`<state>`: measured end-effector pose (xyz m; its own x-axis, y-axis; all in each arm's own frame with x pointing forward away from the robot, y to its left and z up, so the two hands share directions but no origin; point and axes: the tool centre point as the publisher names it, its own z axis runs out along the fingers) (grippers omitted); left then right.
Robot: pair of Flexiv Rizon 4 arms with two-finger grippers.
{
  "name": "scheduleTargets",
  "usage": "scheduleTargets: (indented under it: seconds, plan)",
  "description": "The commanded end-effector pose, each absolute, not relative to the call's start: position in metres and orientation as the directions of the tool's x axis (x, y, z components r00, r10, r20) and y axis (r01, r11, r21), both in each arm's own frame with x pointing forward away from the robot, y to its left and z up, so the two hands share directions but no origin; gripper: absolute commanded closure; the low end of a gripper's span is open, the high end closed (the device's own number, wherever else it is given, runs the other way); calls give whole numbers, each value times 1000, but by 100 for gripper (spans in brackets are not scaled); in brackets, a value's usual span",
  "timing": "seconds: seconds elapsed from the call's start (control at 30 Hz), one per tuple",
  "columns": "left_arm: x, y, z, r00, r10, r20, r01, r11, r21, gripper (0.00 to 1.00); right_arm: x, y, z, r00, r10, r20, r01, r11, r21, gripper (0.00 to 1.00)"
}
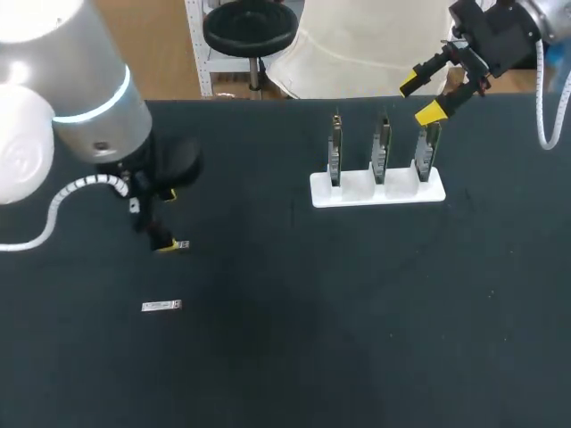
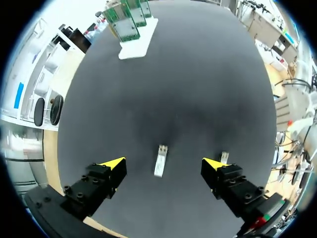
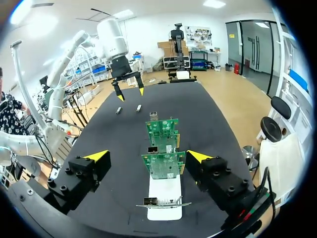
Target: Pick up the optical module with the left hand, and insert it into the network port with the right hand.
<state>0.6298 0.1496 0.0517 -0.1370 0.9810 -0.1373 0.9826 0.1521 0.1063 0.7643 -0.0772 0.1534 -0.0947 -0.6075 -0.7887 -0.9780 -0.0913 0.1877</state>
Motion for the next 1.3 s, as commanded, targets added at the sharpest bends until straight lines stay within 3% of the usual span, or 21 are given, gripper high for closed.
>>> scheduleTargets:
  seconds: [0.03, 1.3]
  plan:
    - [626, 159, 46, -133, 983, -128, 983, 147, 113, 0, 764, -77, 153, -94, -607, -789, -978, -90, 186, 0]
    - [638, 169, -11, -86, 996, -39, 996, 87, 27, 0, 764, -77, 153, -94, -607, -789, -978, -90, 186, 0]
